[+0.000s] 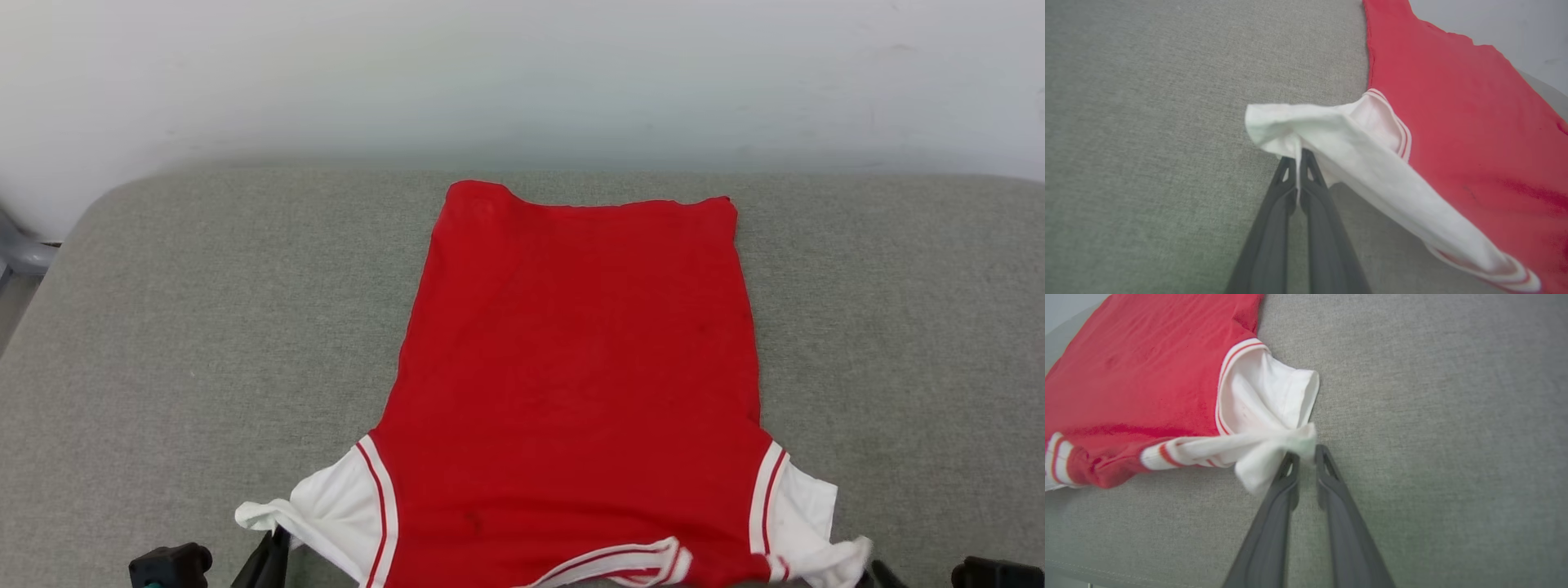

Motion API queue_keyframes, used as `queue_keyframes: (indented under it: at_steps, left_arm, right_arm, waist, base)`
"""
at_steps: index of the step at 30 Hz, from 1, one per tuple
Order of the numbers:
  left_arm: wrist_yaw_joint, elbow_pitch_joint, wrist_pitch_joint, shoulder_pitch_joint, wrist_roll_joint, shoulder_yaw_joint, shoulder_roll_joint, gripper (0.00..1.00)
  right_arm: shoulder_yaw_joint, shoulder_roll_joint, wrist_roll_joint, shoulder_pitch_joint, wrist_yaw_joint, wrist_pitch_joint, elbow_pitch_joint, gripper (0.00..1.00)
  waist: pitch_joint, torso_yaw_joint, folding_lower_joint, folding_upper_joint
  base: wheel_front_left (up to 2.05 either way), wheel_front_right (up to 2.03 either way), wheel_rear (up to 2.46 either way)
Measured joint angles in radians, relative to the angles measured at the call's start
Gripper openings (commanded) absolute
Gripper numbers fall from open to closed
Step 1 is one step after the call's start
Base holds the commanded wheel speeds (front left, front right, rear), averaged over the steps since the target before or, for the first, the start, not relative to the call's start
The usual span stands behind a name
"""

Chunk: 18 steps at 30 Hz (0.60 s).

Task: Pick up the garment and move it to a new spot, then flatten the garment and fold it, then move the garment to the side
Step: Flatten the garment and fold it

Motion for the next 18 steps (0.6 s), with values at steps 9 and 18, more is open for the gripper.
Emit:
queue_keyframes:
  at_steps: [9,18]
  left_arm:
    - [0.056,-0.136,0.003,-0.012,0.03,0.002,0.007,0.0]
    - [0.094,-0.275,0.003,-0.087,0.093,-0.022,-0.008,0.0]
  right_arm:
    - [-0.053,-0.002,0.023,-0.139,0.0,-0.032,-0.024,1.0]
    - [-0.115,-0.12,0.097,-0.532,-0.001,0.049,0.211,1.0]
  waist:
    - [0.041,0.025,0.0001,0.0]
    - [0.137,0.079,0.0003,0.0]
  base:
    - [0.0,0.0,0.0]
    - [0.0,0.0,0.0]
